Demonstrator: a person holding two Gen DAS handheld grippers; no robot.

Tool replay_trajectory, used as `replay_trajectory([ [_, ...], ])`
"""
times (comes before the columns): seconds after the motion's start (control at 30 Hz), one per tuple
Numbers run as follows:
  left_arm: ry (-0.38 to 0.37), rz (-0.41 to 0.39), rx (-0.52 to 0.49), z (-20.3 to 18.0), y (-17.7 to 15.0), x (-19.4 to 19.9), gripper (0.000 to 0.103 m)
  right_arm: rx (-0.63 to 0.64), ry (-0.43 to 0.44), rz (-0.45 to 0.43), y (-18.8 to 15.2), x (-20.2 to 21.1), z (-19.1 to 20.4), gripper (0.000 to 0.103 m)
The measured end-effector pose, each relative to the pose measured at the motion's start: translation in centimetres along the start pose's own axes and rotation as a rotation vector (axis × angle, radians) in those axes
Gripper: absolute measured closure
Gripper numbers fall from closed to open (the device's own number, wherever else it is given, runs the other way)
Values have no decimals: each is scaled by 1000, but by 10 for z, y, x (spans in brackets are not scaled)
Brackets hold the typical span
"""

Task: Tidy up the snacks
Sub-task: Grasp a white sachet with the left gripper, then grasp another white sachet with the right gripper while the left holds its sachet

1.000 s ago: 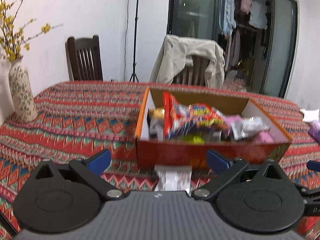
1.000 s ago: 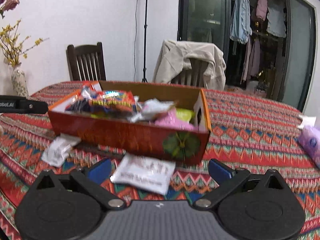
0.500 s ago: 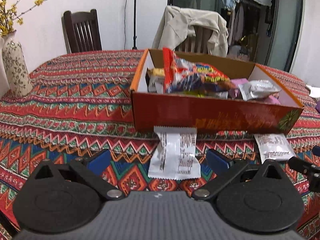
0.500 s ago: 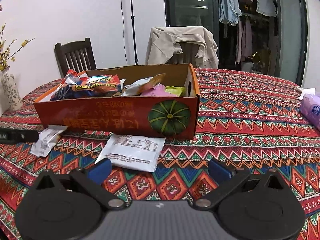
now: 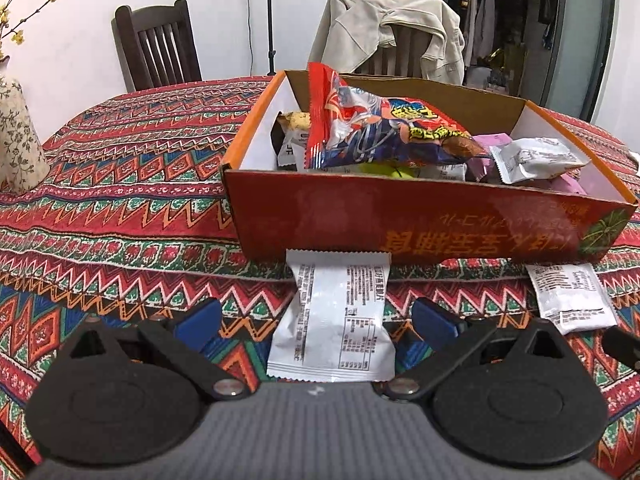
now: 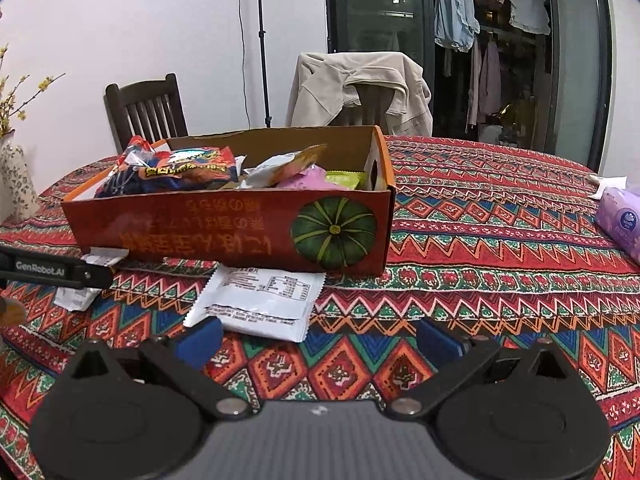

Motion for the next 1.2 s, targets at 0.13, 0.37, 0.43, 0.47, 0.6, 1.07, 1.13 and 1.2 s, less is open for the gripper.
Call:
replay_trajectory([
  [0.13,-17,-19,3,1,-4,-2,17,0,-3,1,0,-1,0,0],
  [0.37,-67,-48,-28,-3,-6,2,51,1,-9,-4,0,-2,0,0],
  [0.43,-70,-53,-32,-3,-6,3,54,5,-13,-4,-1,-3,1,0],
  [0.47,-80,-56,-29,-3,-7,4,54,6,-15,-3,-1,-3,1,0],
  [0.6,-103,-93,-30,-3,-6,13,55,2,-22,-2,-1,-4,0,0],
  [1.07,-167,-207,-55,-8,-6,41,55,35,-1,73,23,-18,32,0],
  [1.13,-175,-219,-49,-7,-6,45,55,50,-8,91,27,-25,42,0],
  [1.2,-182,-229,-46,-6,-7,47,55,53,-18,103,31,-32,49,0],
])
Point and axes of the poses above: each gripper's, at about its wrist camera, not at the fingertips, and x roughly against the way its jaws point, z to its left, y to its top, the point moved 2 cm from there along -x, roughly the way its jaws point, and after that the axes turned 14 degrees about -y, right-handed, at the moved point
